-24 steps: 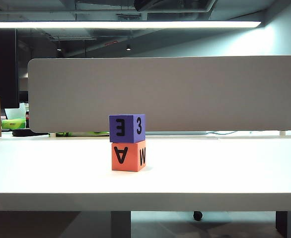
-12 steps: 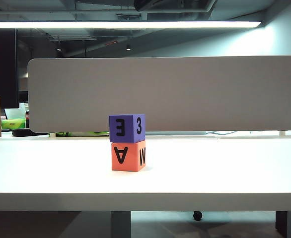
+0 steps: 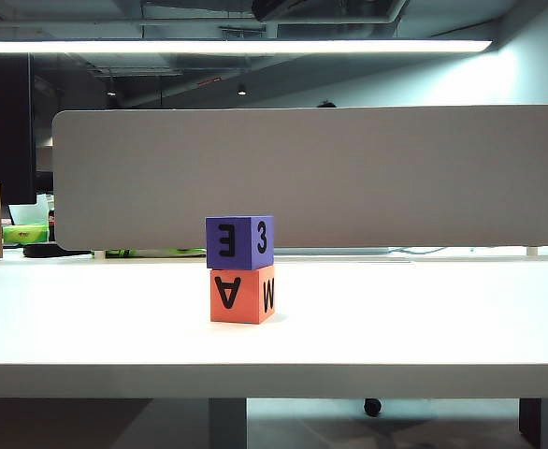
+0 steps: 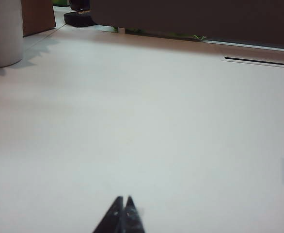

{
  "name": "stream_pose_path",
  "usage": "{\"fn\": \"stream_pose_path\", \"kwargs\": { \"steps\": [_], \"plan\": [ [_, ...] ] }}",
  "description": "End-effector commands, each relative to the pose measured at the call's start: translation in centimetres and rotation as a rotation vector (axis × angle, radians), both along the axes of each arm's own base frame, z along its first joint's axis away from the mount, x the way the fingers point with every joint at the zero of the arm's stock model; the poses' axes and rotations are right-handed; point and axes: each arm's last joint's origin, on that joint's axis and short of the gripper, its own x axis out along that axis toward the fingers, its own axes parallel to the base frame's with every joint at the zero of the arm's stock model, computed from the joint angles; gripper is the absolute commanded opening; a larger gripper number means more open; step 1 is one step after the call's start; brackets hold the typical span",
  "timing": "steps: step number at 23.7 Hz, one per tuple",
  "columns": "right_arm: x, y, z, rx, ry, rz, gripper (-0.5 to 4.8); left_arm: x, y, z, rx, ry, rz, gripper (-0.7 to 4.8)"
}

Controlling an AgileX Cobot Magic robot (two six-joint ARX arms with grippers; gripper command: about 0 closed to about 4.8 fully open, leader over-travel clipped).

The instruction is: Stack the letter block on the right onto the letter block on the left.

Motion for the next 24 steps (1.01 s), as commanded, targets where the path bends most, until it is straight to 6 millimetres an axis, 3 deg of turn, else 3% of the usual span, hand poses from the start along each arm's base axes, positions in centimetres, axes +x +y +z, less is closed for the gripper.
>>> {"fn": "stream_pose_path", "kwargs": {
  "steps": [1,7,11,13,14,15,18,21,24],
  "plan": [
    [0.0,0.0,0.3,0.022,-0.006,0.001,-0.05,0.0,0.0,0.3,0.000,-0.013,-0.005,-0.05],
    [-0.1,-0.4,0.6,0.032,-0.012,-0.005,-0.05,0.0,0.0,0.3,0.000,-0.013,-0.005,-0.05],
    [-0.3,-2.8,2.7,0.119,-0.059,-0.023,-0.05,0.0,0.0,0.3,0.000,-0.013,-0.005,-0.05],
    [-0.6,-5.0,4.2,0.211,-0.084,0.002,-0.05,0.0,0.0,0.3,0.000,-0.013,-0.005,-0.05],
    [-1.1,-7.5,5.6,0.294,-0.115,0.039,-0.05,0.0,0.0,0.2,0.000,-0.012,-0.005,-0.05],
    [-1.3,-8.7,6.2,0.326,-0.140,0.040,-0.05,0.0,0.0,0.2,0.000,-0.012,-0.005,-0.05],
    [-2.1,-12.6,7.4,0.395,-0.249,-0.076,-0.05,0.0,0.0,0.2,0.000,-0.011,-0.006,-0.05],
    [-3.4,-15.8,7.2,0.422,-0.355,-0.252,-0.05,0.0,0.0,0.2,0.000,-0.010,-0.005,-0.05],
    [-4.9,-17.9,5.5,0.436,-0.451,-0.403,-0.05,0.0,0.0,0.2,0.000,-0.010,-0.005,-0.05]
  ]
}}
